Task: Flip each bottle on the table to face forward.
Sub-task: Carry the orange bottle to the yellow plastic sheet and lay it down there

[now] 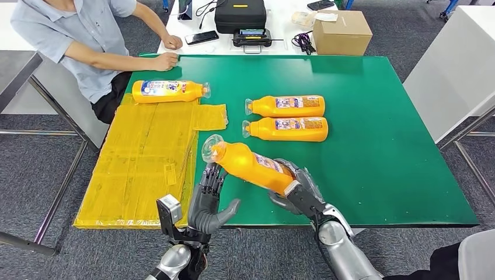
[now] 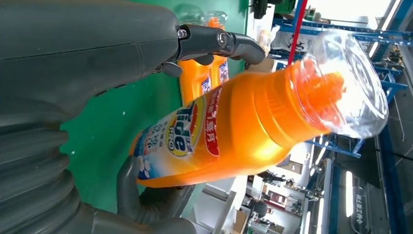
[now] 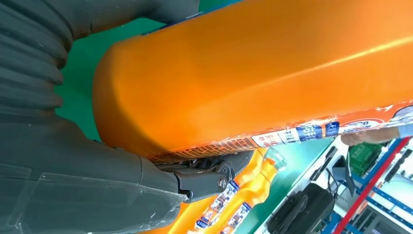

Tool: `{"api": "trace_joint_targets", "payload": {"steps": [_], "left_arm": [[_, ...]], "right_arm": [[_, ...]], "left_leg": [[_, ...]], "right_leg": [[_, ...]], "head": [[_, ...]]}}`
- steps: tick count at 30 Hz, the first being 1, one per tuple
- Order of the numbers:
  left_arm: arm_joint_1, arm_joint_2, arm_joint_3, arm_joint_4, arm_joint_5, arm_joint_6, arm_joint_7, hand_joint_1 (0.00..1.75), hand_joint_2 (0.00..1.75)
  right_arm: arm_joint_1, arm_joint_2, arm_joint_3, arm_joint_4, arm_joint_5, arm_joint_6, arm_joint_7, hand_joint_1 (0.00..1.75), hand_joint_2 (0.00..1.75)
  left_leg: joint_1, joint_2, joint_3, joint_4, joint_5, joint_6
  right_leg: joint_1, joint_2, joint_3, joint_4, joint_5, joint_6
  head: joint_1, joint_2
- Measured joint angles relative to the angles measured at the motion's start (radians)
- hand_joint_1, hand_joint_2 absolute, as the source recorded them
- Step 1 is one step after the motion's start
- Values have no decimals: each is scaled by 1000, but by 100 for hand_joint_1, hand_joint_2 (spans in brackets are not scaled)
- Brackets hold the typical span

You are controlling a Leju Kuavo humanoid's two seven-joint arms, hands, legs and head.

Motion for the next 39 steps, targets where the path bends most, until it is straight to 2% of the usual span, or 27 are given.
{"api": "trace_joint_targets", "payload": {"steps": [5, 10, 15, 28, 33, 39], "left_arm": [[-12, -2, -5, 11, -19, 18, -1, 0, 175], [-37, -10, -3, 39, -39, 73, -12, 0, 175], [-53, -18, 8, 68, -23, 73, -10, 0, 175], [-75, -35, 23, 97, 15, 32, 2, 0, 175], [-75, -35, 24, 95, 80, -60, 37, 0, 175], [-74, -35, 25, 94, 93, -77, 46, 0, 175]], "right_arm": [[-6, 10, 18, 10, 12, 1, -3, 175, 175], [-13, 22, 45, 13, 22, -2, -4, 175, 175], [-18, 27, 70, 13, 31, -8, -3, 175, 175], [-34, 35, 101, 13, 29, -8, 0, 175, 175], [-36, 35, 101, 23, 18, -8, 2, 175, 175], [-39, 35, 101, 37, 16, -8, 2, 175, 175]], "left_leg": [[0, 0, 0, 0, 0, 0], [0, 0, 0, 0, 0, 0], [0, 0, 0, 0, 0, 0], [0, 0, 0, 0, 0, 0], [0, 0, 0, 0, 0, 0], [0, 0, 0, 0, 0, 0]], "right_leg": [[0, 0, 0, 0, 0, 0], [0, 0, 0, 0, 0, 0], [0, 0, 0, 0, 0, 0], [0, 0, 0, 0, 0, 0], [0, 0, 0, 0, 0, 0], [0, 0, 0, 0, 0, 0]], "head": [[0, 0], [0, 0], [0, 0], [0, 0], [0, 0], [0, 0]]}}
